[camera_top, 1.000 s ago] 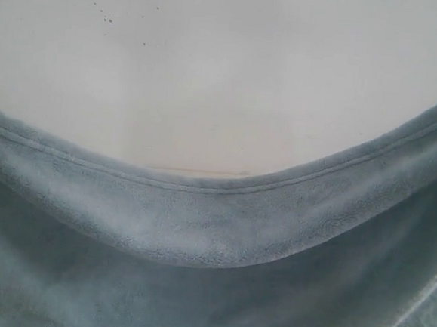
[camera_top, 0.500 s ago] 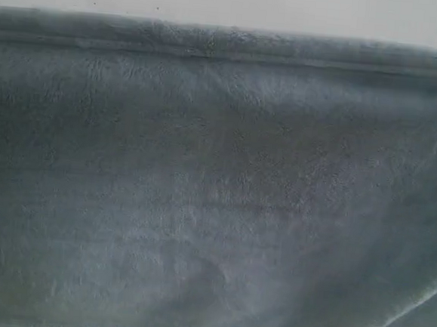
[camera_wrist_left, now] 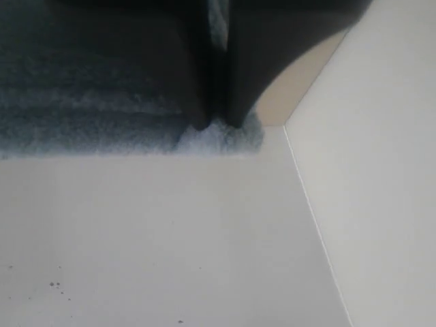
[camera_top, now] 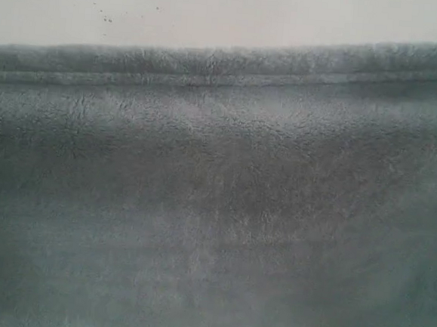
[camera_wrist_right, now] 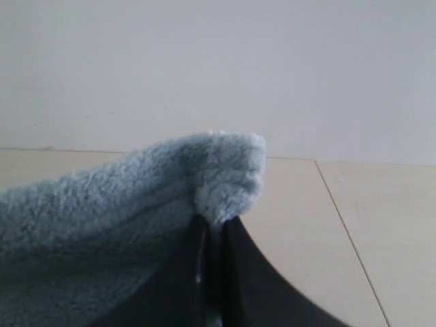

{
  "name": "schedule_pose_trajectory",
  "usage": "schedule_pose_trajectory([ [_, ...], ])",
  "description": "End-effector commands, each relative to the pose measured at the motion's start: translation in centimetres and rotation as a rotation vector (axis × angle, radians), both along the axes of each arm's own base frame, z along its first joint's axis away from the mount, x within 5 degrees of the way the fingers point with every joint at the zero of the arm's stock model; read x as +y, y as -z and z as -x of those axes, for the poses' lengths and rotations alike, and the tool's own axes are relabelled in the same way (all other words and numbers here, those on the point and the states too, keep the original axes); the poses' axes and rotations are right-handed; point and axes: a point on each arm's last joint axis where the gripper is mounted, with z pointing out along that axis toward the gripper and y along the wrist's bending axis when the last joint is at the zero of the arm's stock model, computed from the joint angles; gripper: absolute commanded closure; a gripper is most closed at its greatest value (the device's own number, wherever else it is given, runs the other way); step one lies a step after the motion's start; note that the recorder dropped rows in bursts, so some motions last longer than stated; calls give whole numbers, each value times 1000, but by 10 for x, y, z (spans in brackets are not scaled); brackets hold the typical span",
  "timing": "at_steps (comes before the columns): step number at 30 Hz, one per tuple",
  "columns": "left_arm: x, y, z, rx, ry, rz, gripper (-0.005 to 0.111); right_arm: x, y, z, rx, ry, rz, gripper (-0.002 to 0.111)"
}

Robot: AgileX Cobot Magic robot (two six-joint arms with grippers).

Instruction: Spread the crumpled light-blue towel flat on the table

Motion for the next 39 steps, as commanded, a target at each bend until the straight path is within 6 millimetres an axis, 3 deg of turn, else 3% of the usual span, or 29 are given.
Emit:
schedule_pose_trajectory([
  [1,-4,4,13,53,68,24,103,-1,9,15,-1,-3,26,107],
  [5,-7,6,9,74,102,40,103,0,23,11,26,-16,43,107],
  [11,-14,13,-22,184,111,16,103,4,36,-24,65,-31,78,107],
  [17,-26,31,-71,338,144,-4,103,8,60,-69,188,-42,107,107],
  [25,-43,71,-143,470,195,-66,103,17,103,-133,267,-95,115,107],
  [30,-32,115,-201,531,82,-74,103,27,157,-207,368,-125,99,107],
  [35,-33,125,-264,531,67,-93,103,33,175,-275,395,-121,101,107],
  [39,-38,147,-311,564,74,-93,103,35,188,-314,430,-104,105,107],
])
